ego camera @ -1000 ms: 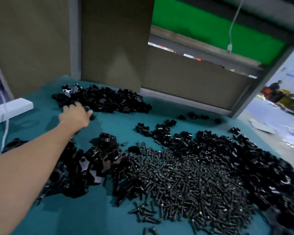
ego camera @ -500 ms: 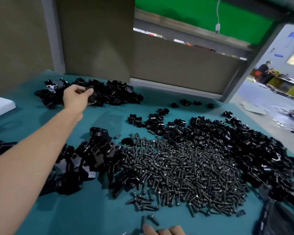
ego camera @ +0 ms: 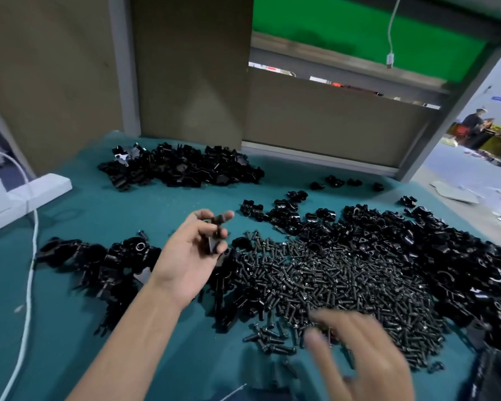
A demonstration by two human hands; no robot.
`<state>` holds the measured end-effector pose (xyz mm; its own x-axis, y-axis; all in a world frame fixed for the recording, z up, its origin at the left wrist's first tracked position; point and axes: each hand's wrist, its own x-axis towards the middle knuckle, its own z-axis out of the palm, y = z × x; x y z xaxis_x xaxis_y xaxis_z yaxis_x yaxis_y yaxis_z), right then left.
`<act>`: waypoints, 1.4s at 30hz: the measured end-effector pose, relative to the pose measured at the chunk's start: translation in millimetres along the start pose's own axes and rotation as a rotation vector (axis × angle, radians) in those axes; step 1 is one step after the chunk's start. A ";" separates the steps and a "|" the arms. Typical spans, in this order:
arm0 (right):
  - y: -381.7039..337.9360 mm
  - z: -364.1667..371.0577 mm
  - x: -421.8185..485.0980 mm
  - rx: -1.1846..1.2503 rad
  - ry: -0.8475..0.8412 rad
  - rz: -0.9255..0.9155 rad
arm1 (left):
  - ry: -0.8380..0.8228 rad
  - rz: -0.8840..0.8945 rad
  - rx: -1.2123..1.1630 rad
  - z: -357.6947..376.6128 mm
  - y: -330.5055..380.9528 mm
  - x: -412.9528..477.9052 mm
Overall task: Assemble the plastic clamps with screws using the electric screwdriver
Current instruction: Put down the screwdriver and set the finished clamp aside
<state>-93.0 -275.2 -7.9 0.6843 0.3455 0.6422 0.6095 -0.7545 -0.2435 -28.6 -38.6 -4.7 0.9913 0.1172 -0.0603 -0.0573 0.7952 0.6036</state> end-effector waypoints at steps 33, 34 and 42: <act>141.6 51.9 121.9 -0.410 -0.200 0.555 | 0.054 0.275 0.693 -8.7 -38.9 -6.4; 139.8 56.8 126.9 -0.366 -0.214 0.511 | 0.075 0.291 0.686 -9.5 -37.8 -5.9; 134.8 111.7 154.7 -0.204 -0.552 0.370 | 0.087 0.300 0.639 -10.0 -39.1 -4.7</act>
<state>139.8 -261.1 -22.5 0.9690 0.2377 0.0669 0.2464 -0.9486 -0.1988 -32.3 -64.3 -36.0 0.9291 0.3447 0.1340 -0.2188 0.2201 0.9506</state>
